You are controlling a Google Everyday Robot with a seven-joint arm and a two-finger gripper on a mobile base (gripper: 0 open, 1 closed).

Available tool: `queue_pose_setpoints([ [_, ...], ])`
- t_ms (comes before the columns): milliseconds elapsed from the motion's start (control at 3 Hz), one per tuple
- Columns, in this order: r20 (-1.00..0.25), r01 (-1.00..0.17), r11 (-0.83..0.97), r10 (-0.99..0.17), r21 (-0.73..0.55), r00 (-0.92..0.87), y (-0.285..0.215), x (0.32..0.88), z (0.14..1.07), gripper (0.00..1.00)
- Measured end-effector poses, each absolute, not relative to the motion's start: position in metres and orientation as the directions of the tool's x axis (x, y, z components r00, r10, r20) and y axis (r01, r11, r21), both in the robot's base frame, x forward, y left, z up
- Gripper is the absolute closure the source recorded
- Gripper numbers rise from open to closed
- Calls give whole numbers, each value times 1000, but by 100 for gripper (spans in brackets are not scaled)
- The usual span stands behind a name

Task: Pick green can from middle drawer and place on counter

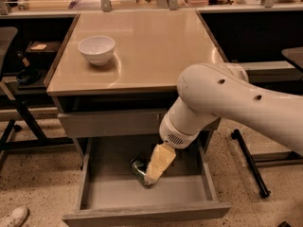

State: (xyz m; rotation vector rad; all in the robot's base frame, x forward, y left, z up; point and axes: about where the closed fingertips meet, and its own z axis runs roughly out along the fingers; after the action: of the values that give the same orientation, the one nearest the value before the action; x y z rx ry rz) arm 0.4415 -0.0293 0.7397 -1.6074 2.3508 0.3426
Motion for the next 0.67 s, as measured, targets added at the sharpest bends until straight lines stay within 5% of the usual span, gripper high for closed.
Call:
queue_pose_setpoints([
  [667, -367, -917, 388, -842, 99, -396, -3, 453, 674, 0],
])
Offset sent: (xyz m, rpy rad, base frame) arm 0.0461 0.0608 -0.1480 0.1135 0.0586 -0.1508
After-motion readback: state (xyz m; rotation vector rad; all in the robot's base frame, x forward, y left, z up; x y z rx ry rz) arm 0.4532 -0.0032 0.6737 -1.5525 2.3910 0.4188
